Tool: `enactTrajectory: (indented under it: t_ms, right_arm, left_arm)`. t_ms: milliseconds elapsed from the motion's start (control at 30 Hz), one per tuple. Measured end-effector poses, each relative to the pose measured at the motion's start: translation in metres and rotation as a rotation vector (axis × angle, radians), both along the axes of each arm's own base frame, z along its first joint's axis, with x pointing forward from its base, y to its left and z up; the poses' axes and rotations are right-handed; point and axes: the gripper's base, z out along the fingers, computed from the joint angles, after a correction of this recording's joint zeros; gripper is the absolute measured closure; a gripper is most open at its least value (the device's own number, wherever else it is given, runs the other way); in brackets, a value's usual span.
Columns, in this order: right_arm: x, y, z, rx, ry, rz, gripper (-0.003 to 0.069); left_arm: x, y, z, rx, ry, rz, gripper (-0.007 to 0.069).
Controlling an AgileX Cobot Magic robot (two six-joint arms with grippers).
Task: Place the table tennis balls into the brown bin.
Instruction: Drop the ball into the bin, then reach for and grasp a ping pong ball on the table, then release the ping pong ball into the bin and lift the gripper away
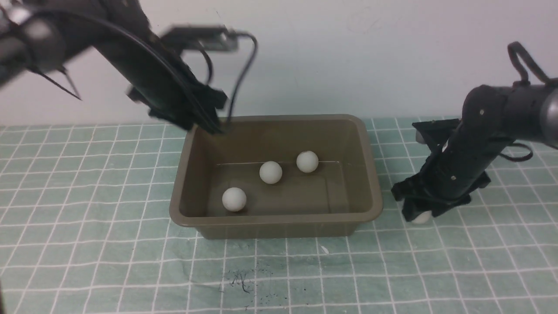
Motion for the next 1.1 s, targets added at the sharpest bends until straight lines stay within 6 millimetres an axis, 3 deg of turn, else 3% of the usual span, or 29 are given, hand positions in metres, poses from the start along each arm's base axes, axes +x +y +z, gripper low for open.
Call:
enactTrajectory:
  t_ms: [67, 100, 233, 267, 333, 367, 400, 433, 500, 533, 633, 700, 767, 867, 900, 933, 1000, 1100]
  right_arm:
    - [-0.002, 0.000, 0.023, 0.004, -0.012, 0.000, 0.0299]
    - [-0.003, 0.001, 0.033, 0.017, -0.029, -0.003, 0.0300]
    - [-0.016, 0.025, 0.112, 0.191, -0.217, 0.002, 0.0300]
    - [-0.019, 0.034, 0.122, 0.222, -0.255, 0.029, 0.0300]
    - [-0.020, 0.041, 0.131, 0.249, -0.297, 0.063, 0.0300]
    - [-0.022, 0.058, 0.140, 0.286, -0.362, 0.127, 0.0300]
    - [-0.022, 0.059, 0.141, 0.290, -0.373, 0.132, 0.0300]
    - [-0.020, 0.071, 0.138, 0.304, -0.403, 0.169, 0.0300]
    - [-0.016, 0.079, 0.132, 0.310, -0.427, 0.180, 0.0281]
    - [-0.014, 0.080, 0.129, 0.310, -0.429, 0.181, 0.0266]
    - [-0.013, 0.080, 0.129, 0.304, -0.444, 0.184, 0.0125]
    - [-0.019, 0.077, 0.140, 0.287, -0.463, 0.199, 0.0088]
    - [-0.028, 0.071, 0.156, 0.257, -0.495, 0.213, 0.0095]
    - [-0.052, 0.057, 0.194, 0.225, -0.575, 0.206, 0.0185]
    - [-0.079, 0.042, 0.228, 0.191, -0.650, 0.189, 0.0331]
    - [-0.086, 0.039, 0.236, 0.194, -0.666, 0.181, 0.0348]
    - [-0.128, 0.016, 0.271, 0.169, -0.773, 0.138, 0.0547]
    - [-0.182, -0.009, 0.291, 0.168, -0.892, 0.085, 0.0638]
  left_arm:
    - [-0.014, 0.021, 0.034, 0.008, -0.066, 0.042, 0.0570]
    - [-0.020, 0.027, 0.042, 0.009, -0.073, 0.053, 0.0592]
    - [-0.060, 0.055, 0.084, 0.023, -0.125, 0.104, 0.0629]
    - [-0.074, 0.058, 0.092, 0.022, -0.143, 0.109, 0.0629]
    - [-0.081, 0.058, 0.093, 0.023, -0.142, 0.109, 0.0629]
    - [-0.103, 0.060, 0.094, 0.022, -0.145, 0.109, 0.0629]
    - [-0.106, 0.060, 0.097, 0.020, -0.156, 0.108, 0.0629]
    - [-0.128, 0.060, 0.095, 0.012, -0.165, 0.110, 0.0629]
    - [-0.148, 0.060, 0.087, 0.000, -0.164, 0.114, 0.0629]
    - [-0.157, 0.060, 0.079, -0.007, -0.151, 0.117, 0.0629]
    - [-0.189, 0.061, 0.060, -0.029, -0.163, 0.133, 0.0629]
    - [-0.201, 0.062, 0.050, -0.033, -0.168, 0.141, 0.0629]
    - [-0.213, 0.063, 0.042, -0.034, -0.177, 0.148, 0.0629]
    - [-0.226, 0.064, 0.032, -0.035, -0.184, 0.154, 0.0629]
    - [-0.235, 0.064, 0.029, -0.037, -0.205, 0.159, 0.0629]
    - [-0.235, 0.064, 0.028, -0.037, -0.202, 0.160, 0.0629]
    - [-0.243, 0.065, 0.026, -0.044, -0.233, 0.166, 0.0629]
    - [-0.248, 0.065, 0.027, -0.065, -0.282, 0.179, 0.0629]
